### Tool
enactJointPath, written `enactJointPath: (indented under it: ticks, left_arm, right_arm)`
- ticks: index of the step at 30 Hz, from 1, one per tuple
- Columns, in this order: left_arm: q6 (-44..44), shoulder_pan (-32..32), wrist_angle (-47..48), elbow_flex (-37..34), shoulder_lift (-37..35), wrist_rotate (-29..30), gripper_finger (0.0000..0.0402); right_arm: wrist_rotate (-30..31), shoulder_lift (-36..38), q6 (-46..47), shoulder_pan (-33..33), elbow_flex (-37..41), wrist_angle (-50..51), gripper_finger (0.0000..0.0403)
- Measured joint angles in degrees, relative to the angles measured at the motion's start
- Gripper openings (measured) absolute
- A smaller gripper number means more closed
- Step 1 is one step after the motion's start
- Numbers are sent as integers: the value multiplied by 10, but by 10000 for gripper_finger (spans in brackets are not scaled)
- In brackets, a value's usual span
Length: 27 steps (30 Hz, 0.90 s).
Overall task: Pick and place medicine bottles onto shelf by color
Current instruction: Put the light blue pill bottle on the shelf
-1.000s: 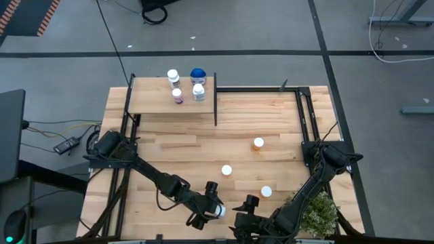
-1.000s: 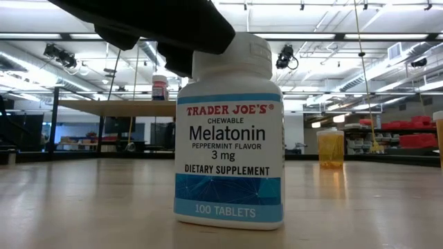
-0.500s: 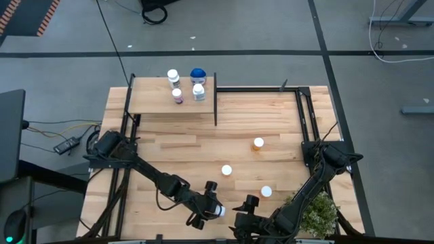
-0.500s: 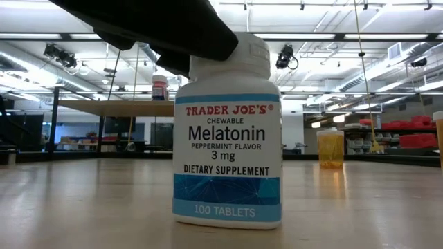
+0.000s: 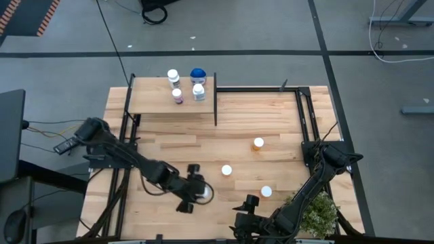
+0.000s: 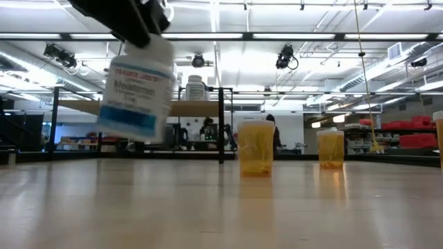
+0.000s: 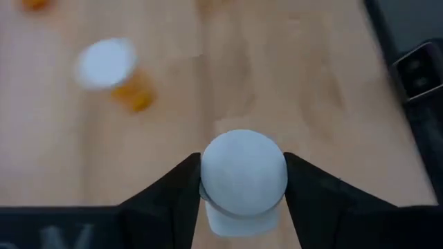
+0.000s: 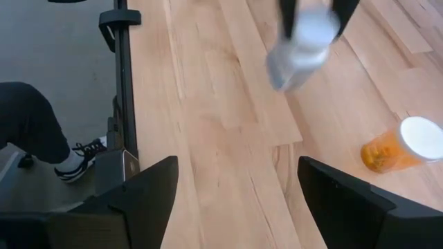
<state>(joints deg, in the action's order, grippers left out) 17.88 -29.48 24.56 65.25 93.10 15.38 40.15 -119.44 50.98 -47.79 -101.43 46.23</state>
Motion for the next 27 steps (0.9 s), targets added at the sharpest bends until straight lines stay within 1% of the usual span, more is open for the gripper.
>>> enactJointPath:
  ticks: [4,7,11,15,19,23,27]
  left_arm:
    - [10,20,79,0,-66,6,193]
    - [19,40,127,0,-115,15,192]
    - [28,73,188,0,-186,61,185]
    - [37,115,243,0,-244,108,190]
    - [41,165,288,0,-290,141,193]
    - [41,215,325,0,-330,166,186]
    - [41,271,340,0,-367,209,187]
  right_arm:
    - [1,0,1,0,0,2,306]
    - [1,0,3,0,0,3,306]
    - [1,0,7,0,0,4,306]
    - [3,0,10,0,0,4,306]
    - [3,0,11,0,0,4,306]
    - [3,0,14,0,0,4,306]
    - [3,0,11,0,0,4,306]
